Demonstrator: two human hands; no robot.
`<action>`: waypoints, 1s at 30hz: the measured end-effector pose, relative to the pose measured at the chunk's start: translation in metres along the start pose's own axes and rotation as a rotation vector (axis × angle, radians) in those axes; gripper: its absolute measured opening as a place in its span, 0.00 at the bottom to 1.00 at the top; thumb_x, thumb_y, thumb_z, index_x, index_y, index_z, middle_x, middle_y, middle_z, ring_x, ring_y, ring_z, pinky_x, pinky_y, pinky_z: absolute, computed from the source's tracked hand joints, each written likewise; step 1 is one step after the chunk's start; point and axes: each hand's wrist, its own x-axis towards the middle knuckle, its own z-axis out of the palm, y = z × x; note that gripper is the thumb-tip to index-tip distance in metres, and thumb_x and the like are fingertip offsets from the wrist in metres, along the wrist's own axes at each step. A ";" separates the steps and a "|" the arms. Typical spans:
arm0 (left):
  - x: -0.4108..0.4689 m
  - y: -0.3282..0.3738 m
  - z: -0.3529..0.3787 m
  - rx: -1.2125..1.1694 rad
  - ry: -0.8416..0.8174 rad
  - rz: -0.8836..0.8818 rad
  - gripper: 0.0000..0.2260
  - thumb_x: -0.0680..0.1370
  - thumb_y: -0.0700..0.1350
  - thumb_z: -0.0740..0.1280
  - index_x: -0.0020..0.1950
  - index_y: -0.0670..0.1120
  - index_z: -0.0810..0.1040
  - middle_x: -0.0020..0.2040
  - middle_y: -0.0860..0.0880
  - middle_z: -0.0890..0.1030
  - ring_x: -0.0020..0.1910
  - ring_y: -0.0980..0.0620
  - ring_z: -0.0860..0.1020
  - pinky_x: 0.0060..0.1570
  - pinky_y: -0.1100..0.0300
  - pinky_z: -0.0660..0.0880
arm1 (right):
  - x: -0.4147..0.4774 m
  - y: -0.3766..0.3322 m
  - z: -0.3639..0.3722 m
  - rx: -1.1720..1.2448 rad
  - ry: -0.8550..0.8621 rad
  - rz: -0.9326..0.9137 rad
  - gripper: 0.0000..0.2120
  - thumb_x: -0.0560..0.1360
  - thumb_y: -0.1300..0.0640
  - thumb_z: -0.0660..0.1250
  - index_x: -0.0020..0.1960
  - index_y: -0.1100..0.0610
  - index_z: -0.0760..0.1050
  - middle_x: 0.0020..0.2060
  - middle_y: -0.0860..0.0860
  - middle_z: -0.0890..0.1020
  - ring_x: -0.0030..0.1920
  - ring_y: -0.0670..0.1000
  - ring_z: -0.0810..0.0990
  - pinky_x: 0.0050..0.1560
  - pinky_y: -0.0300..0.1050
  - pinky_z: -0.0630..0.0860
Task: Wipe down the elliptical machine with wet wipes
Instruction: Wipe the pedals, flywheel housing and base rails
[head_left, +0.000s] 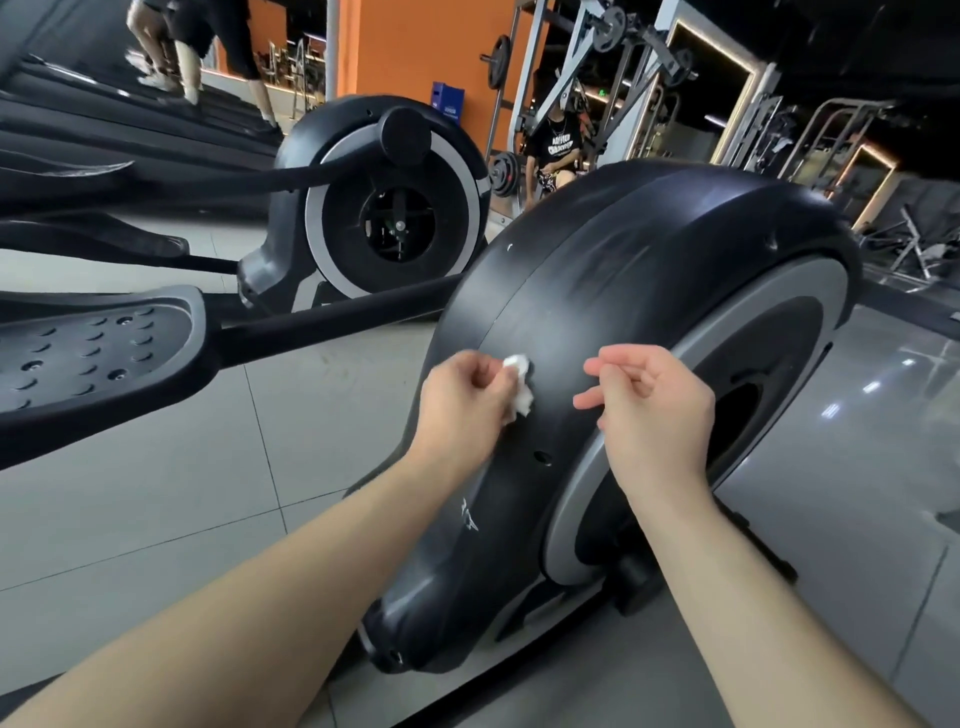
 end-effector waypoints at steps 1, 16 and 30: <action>0.003 0.006 0.003 0.005 0.008 0.014 0.13 0.80 0.49 0.68 0.42 0.40 0.76 0.34 0.49 0.85 0.31 0.53 0.78 0.41 0.56 0.78 | 0.000 0.000 0.000 0.000 0.004 -0.003 0.13 0.77 0.67 0.62 0.47 0.51 0.80 0.41 0.44 0.86 0.36 0.48 0.86 0.45 0.52 0.80; -0.003 0.000 0.008 -0.069 0.000 -0.018 0.15 0.80 0.53 0.70 0.45 0.41 0.76 0.36 0.48 0.86 0.35 0.49 0.81 0.45 0.49 0.80 | -0.001 0.004 0.003 -0.019 0.007 -0.043 0.13 0.77 0.67 0.62 0.47 0.52 0.80 0.41 0.45 0.86 0.35 0.48 0.86 0.38 0.41 0.74; 0.004 0.007 0.004 -0.076 0.020 -0.095 0.12 0.79 0.48 0.71 0.40 0.42 0.78 0.28 0.50 0.81 0.28 0.55 0.78 0.35 0.63 0.74 | -0.003 0.005 0.006 -0.042 0.020 -0.096 0.12 0.78 0.66 0.61 0.48 0.52 0.80 0.41 0.44 0.85 0.33 0.46 0.84 0.36 0.33 0.74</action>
